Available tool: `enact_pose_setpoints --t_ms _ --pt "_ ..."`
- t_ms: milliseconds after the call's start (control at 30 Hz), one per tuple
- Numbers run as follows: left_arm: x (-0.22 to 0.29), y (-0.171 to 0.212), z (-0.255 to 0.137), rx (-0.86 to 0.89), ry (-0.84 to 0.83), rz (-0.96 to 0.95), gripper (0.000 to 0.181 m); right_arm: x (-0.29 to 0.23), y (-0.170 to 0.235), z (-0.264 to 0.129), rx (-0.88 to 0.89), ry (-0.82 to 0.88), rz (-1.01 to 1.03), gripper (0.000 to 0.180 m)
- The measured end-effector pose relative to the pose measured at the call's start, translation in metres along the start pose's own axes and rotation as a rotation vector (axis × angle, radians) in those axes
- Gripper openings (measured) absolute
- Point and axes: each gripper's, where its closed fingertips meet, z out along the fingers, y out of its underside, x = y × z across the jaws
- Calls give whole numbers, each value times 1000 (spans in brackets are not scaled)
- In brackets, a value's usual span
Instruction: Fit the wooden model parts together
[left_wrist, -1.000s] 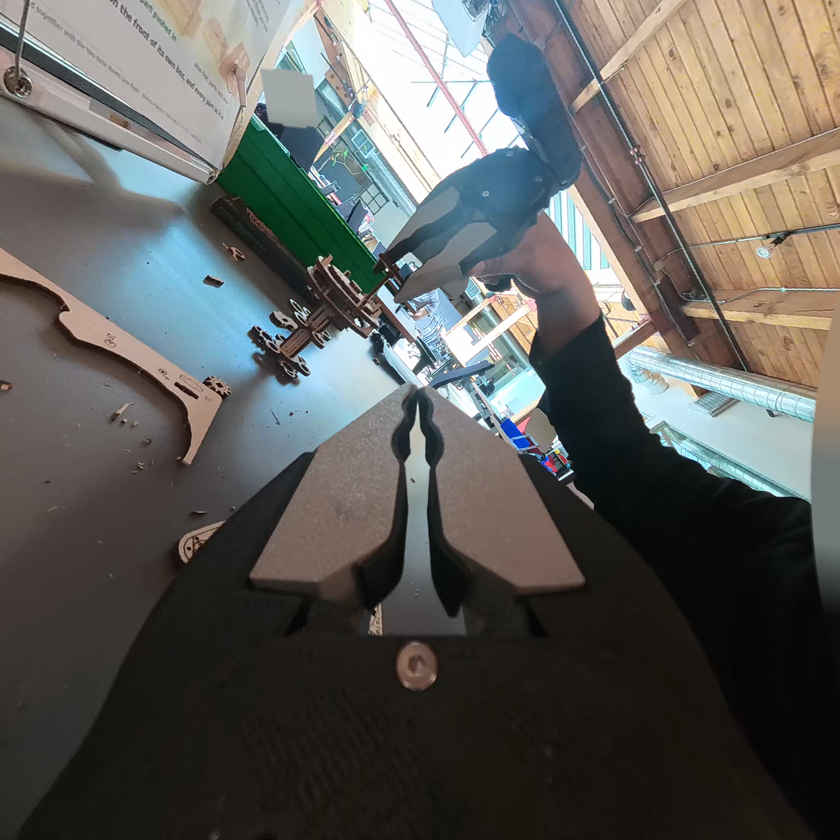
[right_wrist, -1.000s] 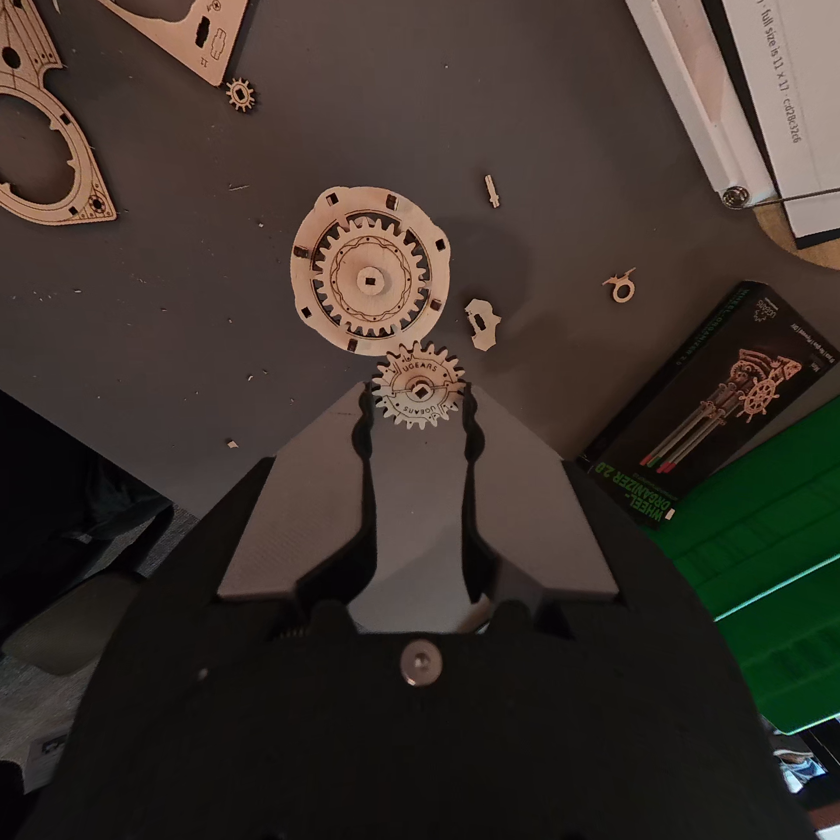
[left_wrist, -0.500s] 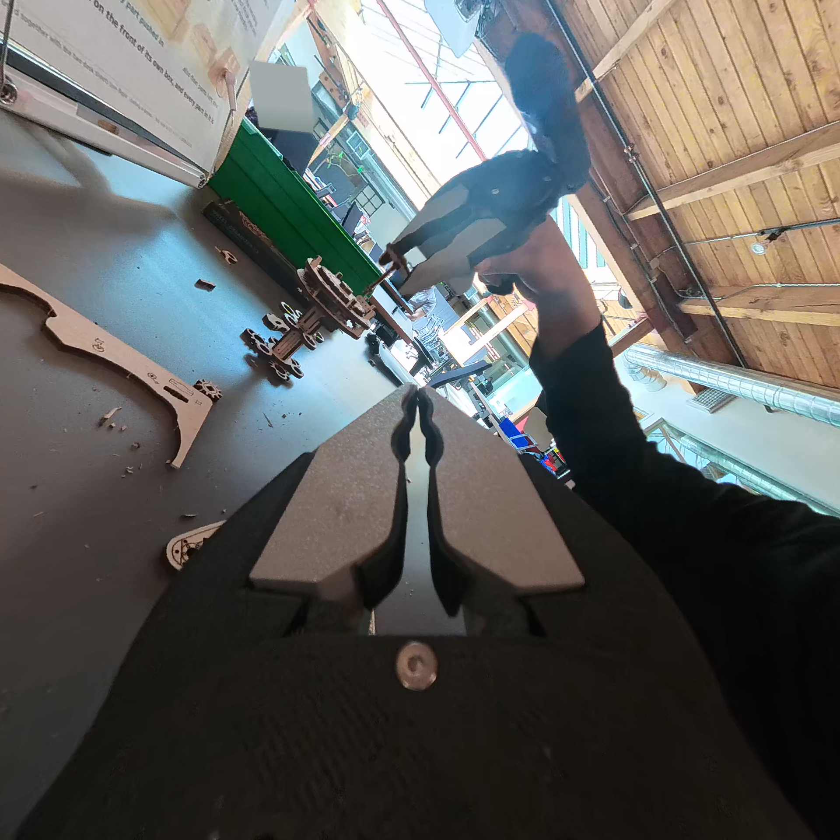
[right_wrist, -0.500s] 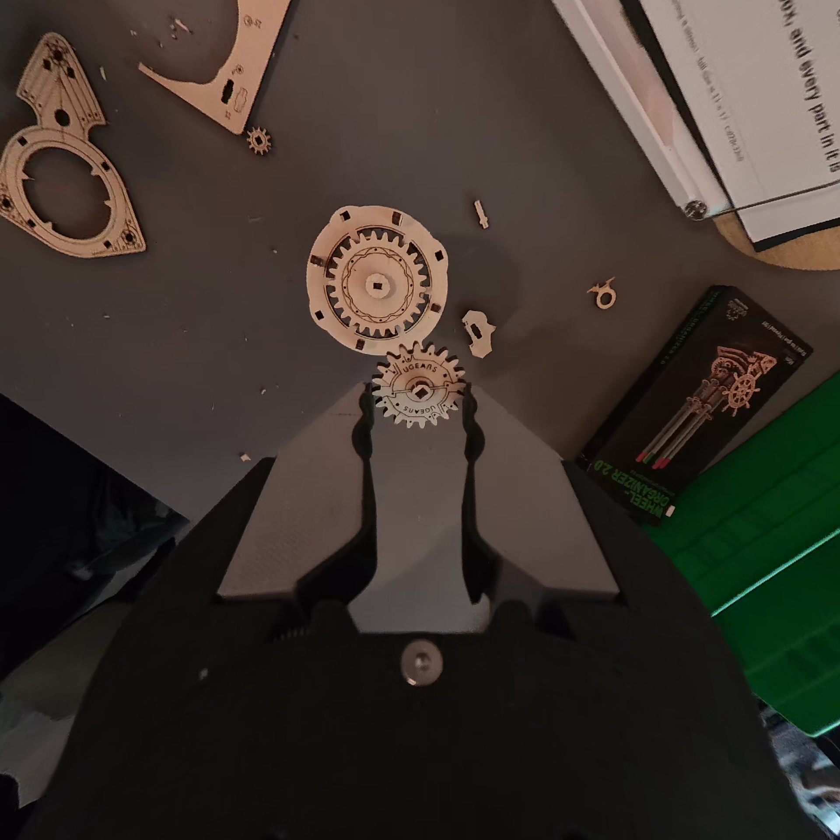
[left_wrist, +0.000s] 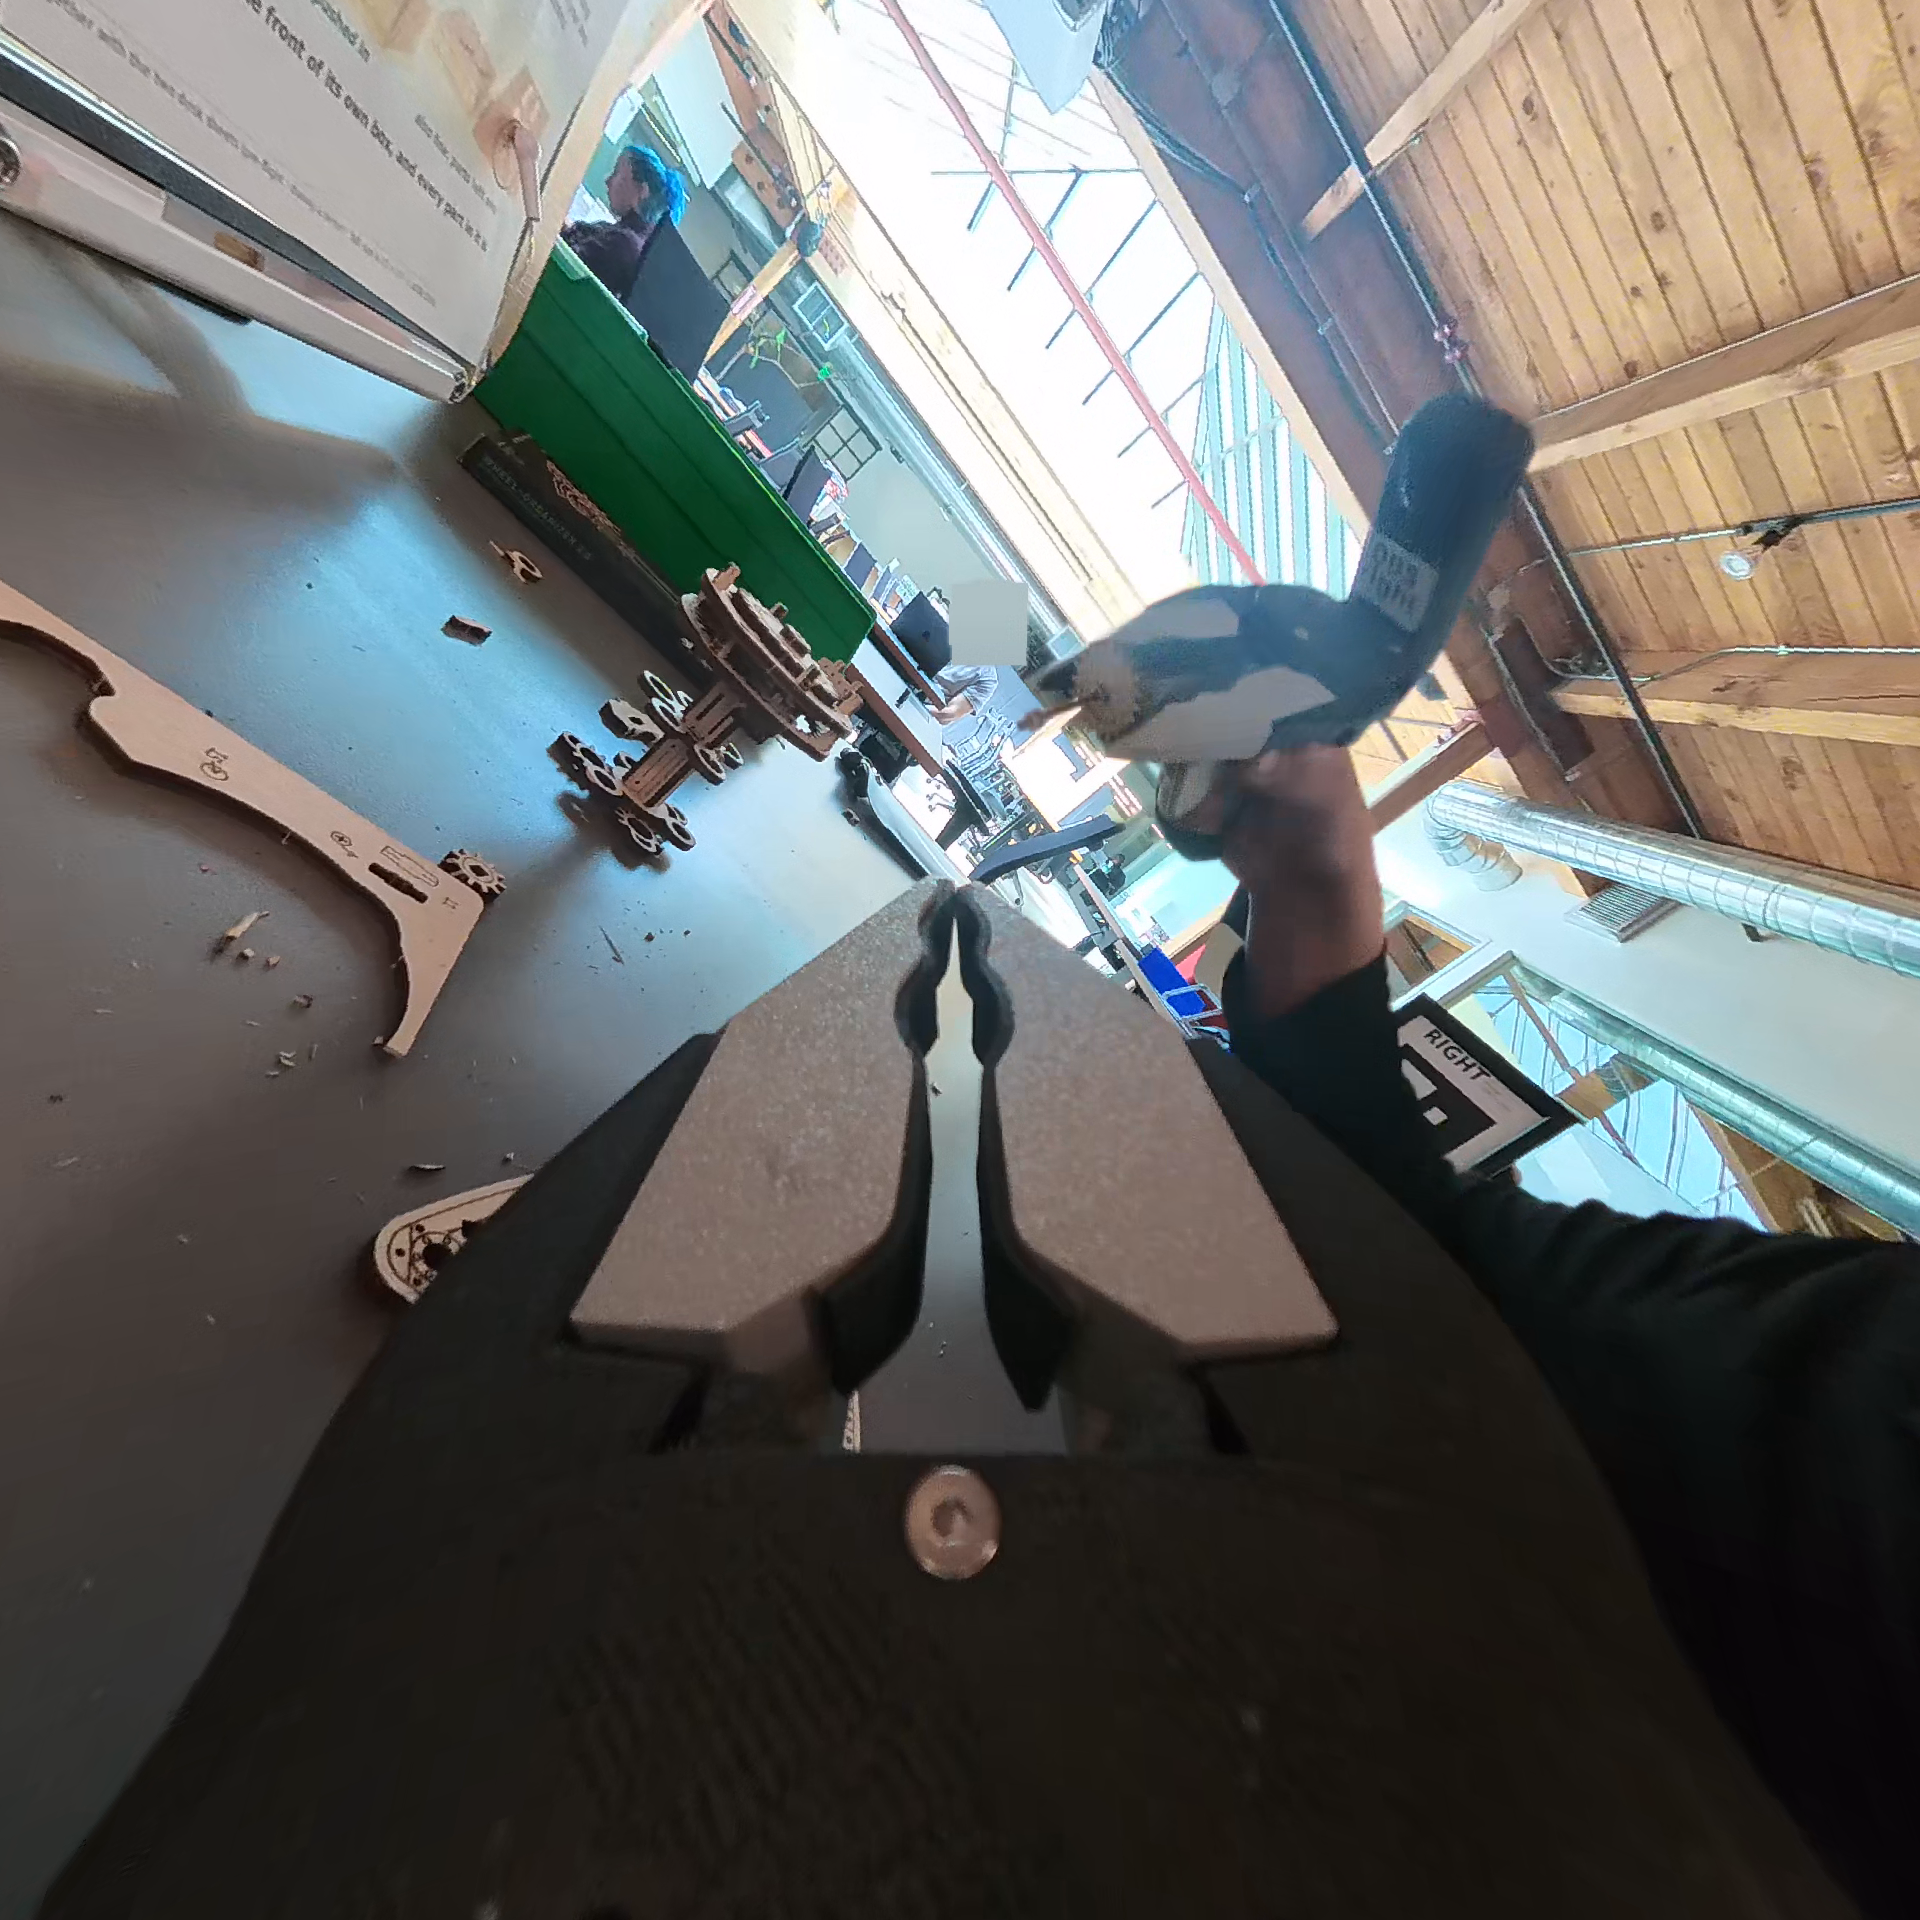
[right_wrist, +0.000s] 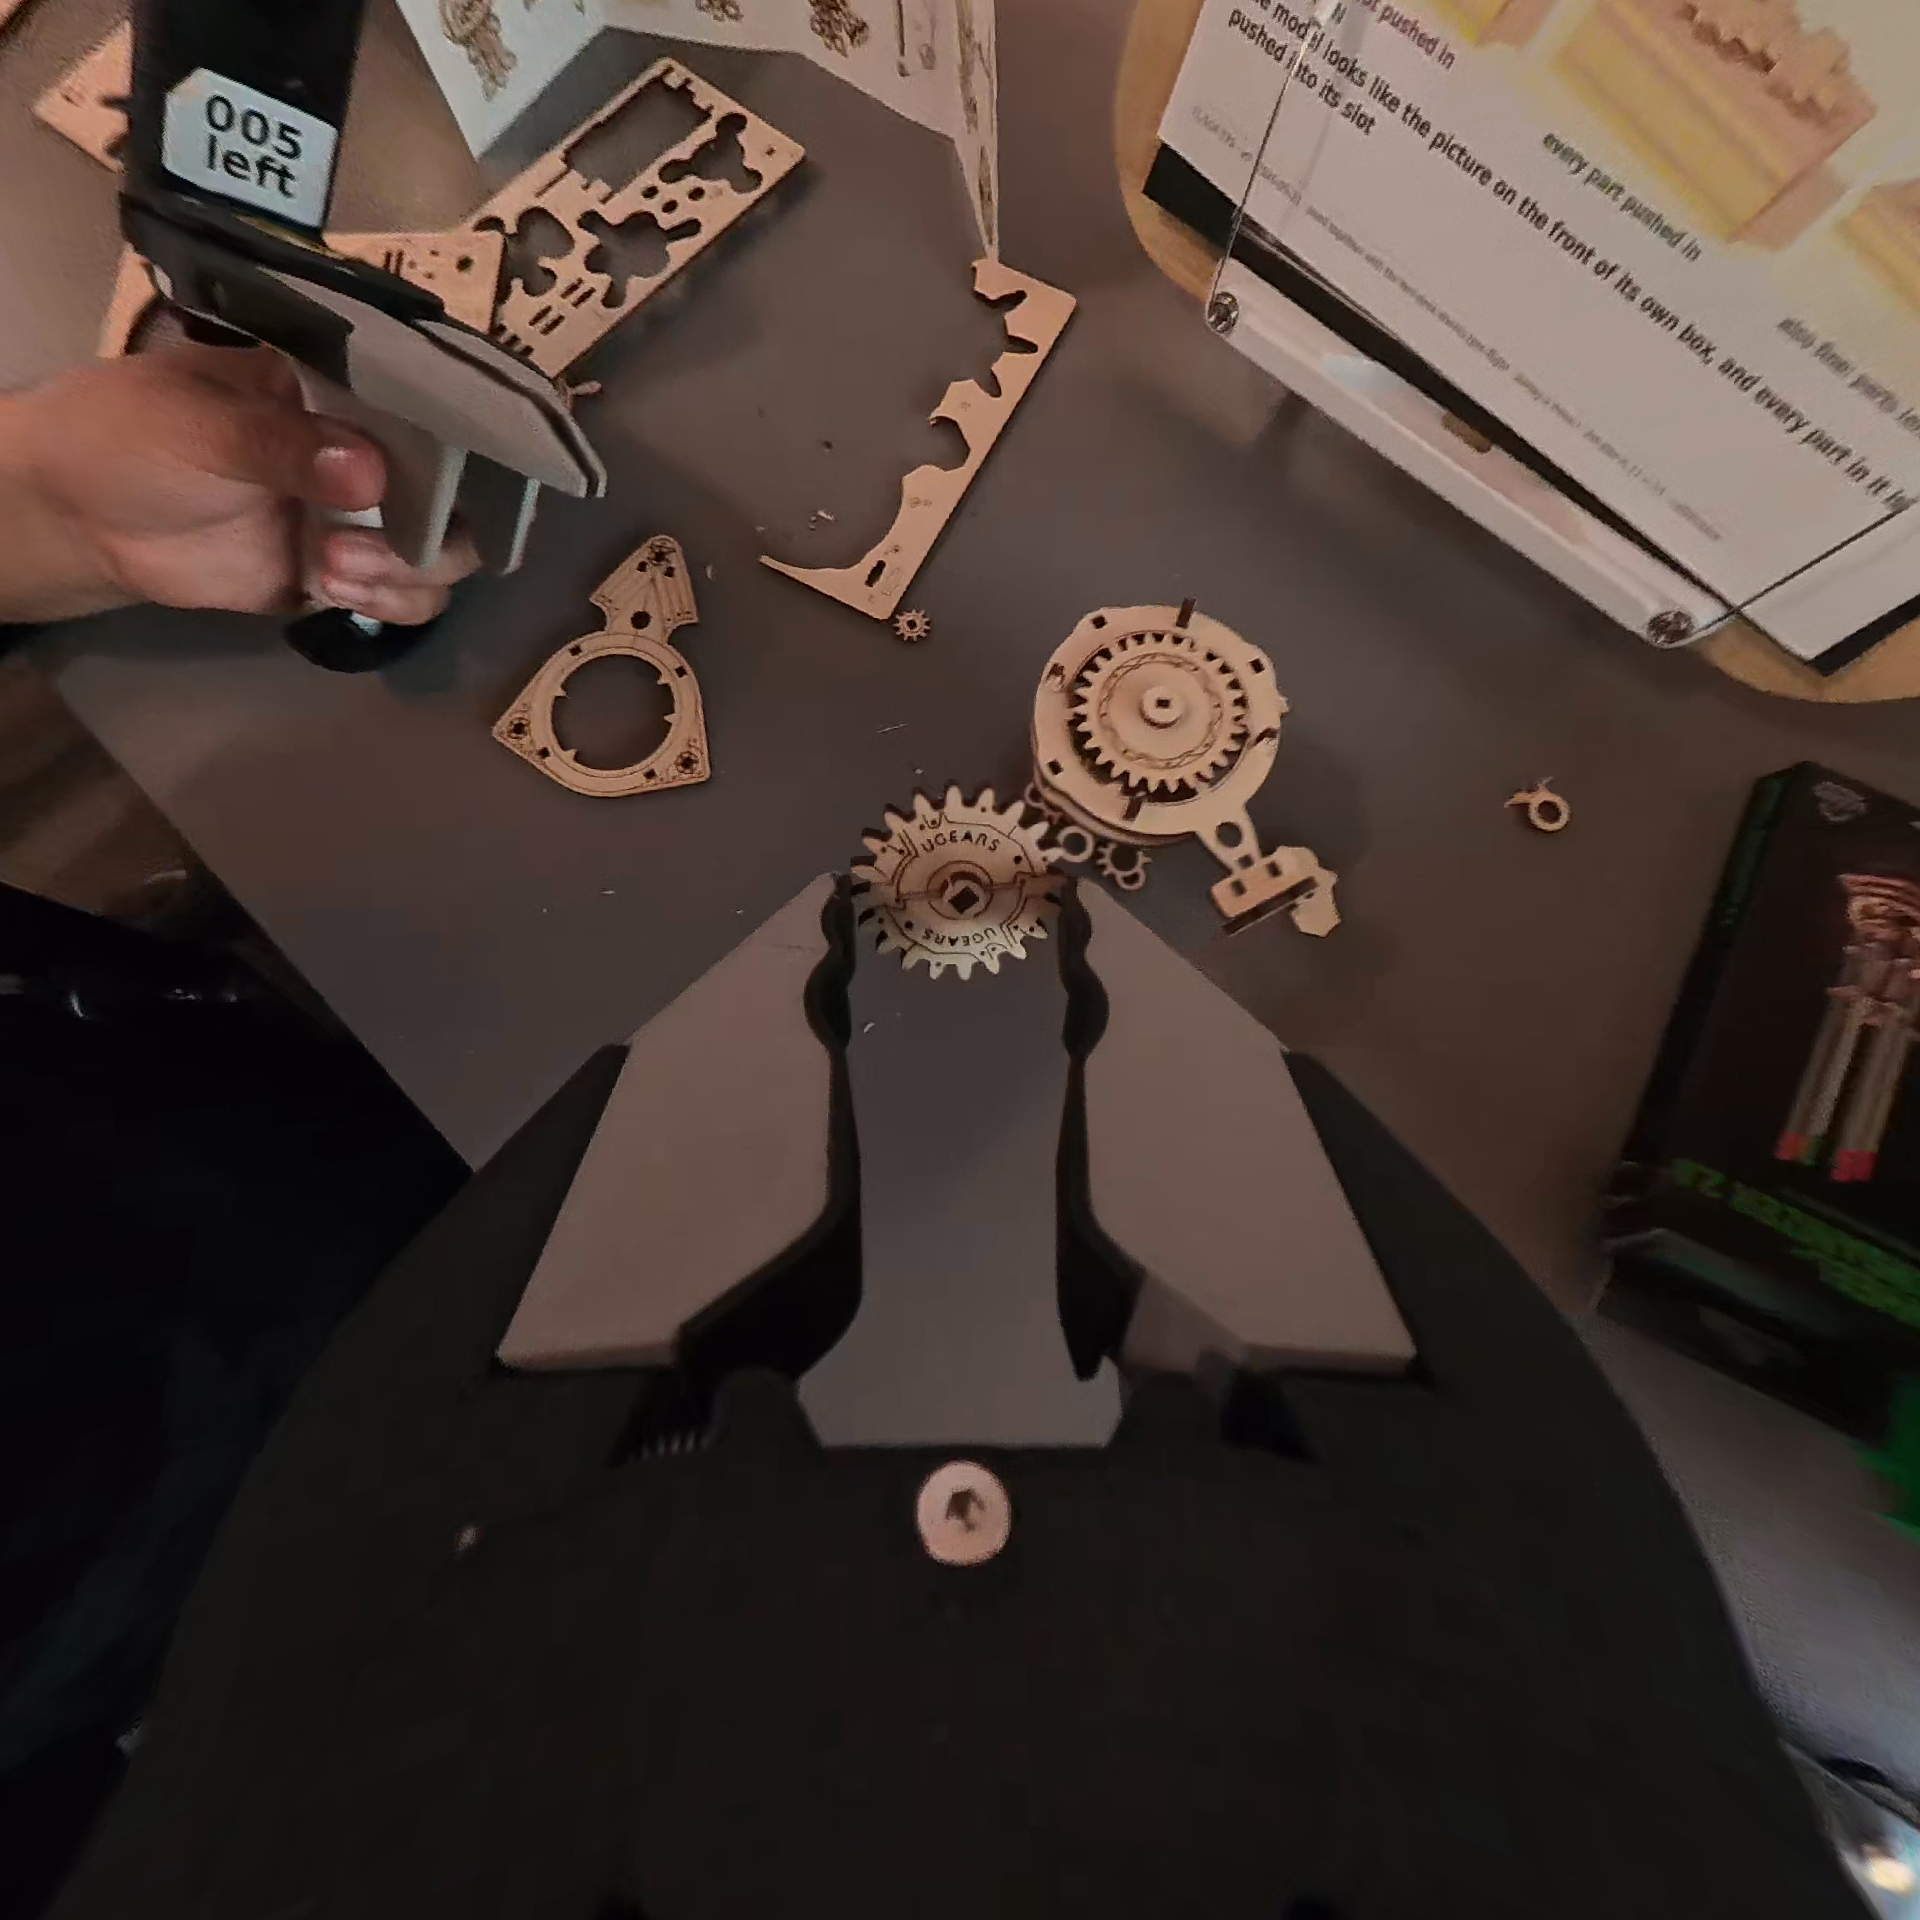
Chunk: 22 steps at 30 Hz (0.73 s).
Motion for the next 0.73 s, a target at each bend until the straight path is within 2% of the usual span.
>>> enact_pose_setpoints --t_ms 200,367,533,633,733 --pt "3 2 1 -9 7 8 0 -19 16 7 189 -33 9 36" --pt "16 27 -1 -151 28 110 0 -24 21 31 370 -77 8 36" --pt "35 29 -41 -249 26 378 0 -33 16 44 555 -145 -40 36" --pt "33 29 -66 -296 -3 452 6 -30 14 52 629 -92 -126 36" --pt "12 25 -93 -359 -114 488 14 -25 13 53 645 -56 -152 36"
